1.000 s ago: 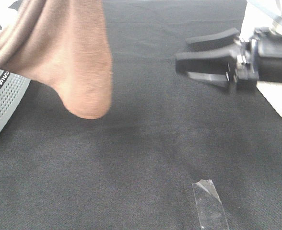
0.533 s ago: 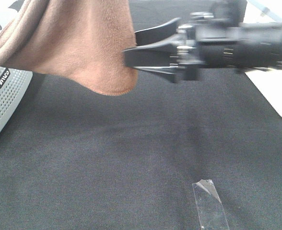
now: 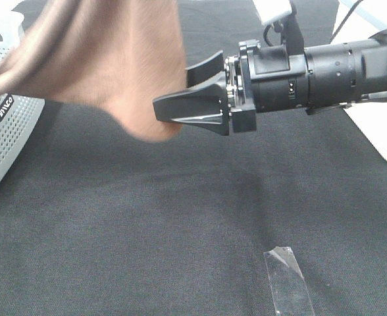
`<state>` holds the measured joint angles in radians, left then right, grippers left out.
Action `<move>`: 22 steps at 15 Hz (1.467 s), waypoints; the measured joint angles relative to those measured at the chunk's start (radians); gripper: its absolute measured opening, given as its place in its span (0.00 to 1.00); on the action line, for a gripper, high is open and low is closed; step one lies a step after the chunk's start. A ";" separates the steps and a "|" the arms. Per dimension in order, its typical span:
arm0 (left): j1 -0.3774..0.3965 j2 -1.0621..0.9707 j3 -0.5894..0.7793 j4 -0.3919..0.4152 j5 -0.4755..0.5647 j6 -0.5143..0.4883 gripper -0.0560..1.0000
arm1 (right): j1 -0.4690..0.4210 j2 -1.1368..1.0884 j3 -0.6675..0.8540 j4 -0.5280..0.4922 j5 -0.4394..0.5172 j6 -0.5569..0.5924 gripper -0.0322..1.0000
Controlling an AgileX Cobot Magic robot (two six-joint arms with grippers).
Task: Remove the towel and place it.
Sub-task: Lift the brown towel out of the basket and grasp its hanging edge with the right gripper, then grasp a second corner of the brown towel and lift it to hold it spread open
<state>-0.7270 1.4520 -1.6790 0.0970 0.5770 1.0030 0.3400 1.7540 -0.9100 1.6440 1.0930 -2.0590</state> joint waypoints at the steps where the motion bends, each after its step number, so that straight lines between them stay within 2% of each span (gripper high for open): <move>1: 0.000 0.006 0.000 0.024 -0.001 -0.023 0.05 | 0.000 0.000 0.000 0.000 0.018 0.002 0.59; 2: 0.000 0.013 0.001 0.033 -0.001 -0.038 0.05 | 0.000 0.000 0.000 0.000 0.019 0.002 0.57; 4: 0.000 0.016 0.001 0.042 -0.001 -0.047 0.05 | 0.000 0.000 0.000 -0.019 -0.013 0.003 0.43; 7: 0.000 0.016 0.001 0.044 -0.001 -0.085 0.05 | 0.000 0.000 -0.001 -0.035 -0.072 0.037 0.05; 10: 0.000 0.016 0.001 0.045 0.004 -0.160 0.05 | 0.000 0.000 -0.001 -0.035 -0.073 0.051 0.03; 12: 0.000 0.016 0.001 0.046 0.031 -0.175 0.05 | 0.000 0.000 -0.001 -0.034 -0.082 0.060 0.03; 14: 0.000 0.016 0.001 0.046 0.065 -0.178 0.05 | 0.000 0.000 -0.001 -0.021 -0.112 0.124 0.03; 16: 0.000 0.016 0.001 0.043 0.101 -0.182 0.05 | 0.000 -0.001 -0.009 -0.022 -0.185 0.279 0.03; 18: 0.000 0.016 0.001 0.040 0.114 -0.217 0.05 | 0.000 -0.028 -0.056 -0.111 -0.267 0.492 0.03; 20: 0.000 0.016 0.001 0.041 0.115 -0.271 0.05 | 0.000 -0.075 -0.133 -0.295 -0.311 0.752 0.03; 22: 0.000 0.016 0.001 0.060 0.115 -0.342 0.05 | 0.000 -0.102 -0.224 -0.519 -0.307 1.028 0.03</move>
<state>-0.7270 1.4680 -1.6780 0.1570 0.6920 0.6610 0.3400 1.6520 -1.1340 1.1250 0.7860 -1.0310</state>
